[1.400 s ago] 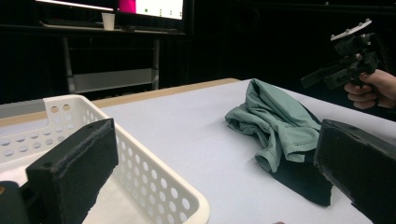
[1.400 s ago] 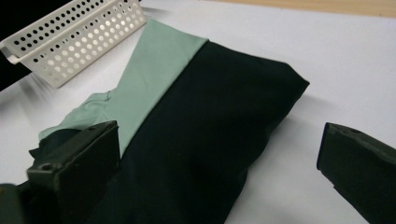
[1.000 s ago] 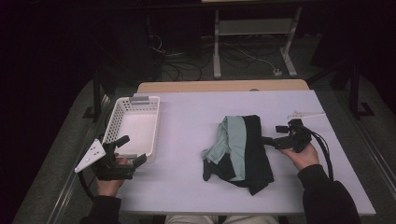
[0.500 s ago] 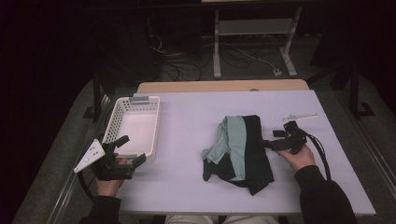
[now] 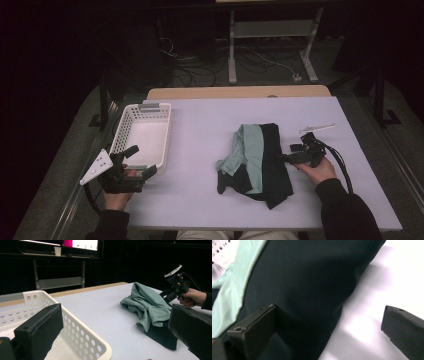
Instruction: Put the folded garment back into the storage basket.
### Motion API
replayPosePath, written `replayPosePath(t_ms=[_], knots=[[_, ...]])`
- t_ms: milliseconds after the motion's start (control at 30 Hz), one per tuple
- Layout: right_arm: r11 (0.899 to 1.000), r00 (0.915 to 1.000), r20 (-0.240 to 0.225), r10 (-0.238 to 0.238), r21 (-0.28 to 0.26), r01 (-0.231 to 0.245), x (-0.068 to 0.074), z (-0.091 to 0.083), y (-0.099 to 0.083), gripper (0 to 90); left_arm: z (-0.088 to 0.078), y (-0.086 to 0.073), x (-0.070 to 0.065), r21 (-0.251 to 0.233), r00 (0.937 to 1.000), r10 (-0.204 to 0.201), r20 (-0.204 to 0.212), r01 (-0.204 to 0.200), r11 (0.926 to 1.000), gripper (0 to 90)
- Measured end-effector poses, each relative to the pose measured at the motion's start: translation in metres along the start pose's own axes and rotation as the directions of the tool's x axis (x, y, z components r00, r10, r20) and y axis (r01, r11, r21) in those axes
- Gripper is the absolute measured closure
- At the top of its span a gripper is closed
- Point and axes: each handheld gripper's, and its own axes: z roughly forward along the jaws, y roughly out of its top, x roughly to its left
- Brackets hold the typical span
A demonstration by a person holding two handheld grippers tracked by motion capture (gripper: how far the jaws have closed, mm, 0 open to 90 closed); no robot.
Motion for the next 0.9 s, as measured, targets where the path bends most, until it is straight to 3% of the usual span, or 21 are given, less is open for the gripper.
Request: replayPosePath(t_ms=[200, 500, 900], knots=[[1.000, 0.9998, -0.007, -0.017, 0.009, 0.017, 0.000, 0.006, 0.000, 1.2, 0.001, -0.001, 0.000, 0.000, 1.0000, -0.005, 0.005, 0.005, 1.0000, 0.0], [1.000, 0.9978, -0.062, -0.023, -0.002, 0.023, 0.006, 0.014, 0.000, 1.3, 0.003, -0.001, 0.000, 0.004, 0.9999, -0.004, 0.010, 0.004, 1.0000, 0.0], [0.999, 0.9924, -0.122, 0.021, -0.026, -0.025, 0.011, 0.023, 0.001, 1.0, 0.004, -0.001, 0.000, 0.000, 0.9999, -0.005, 0.014, 0.005, 1.0000, 0.0]])
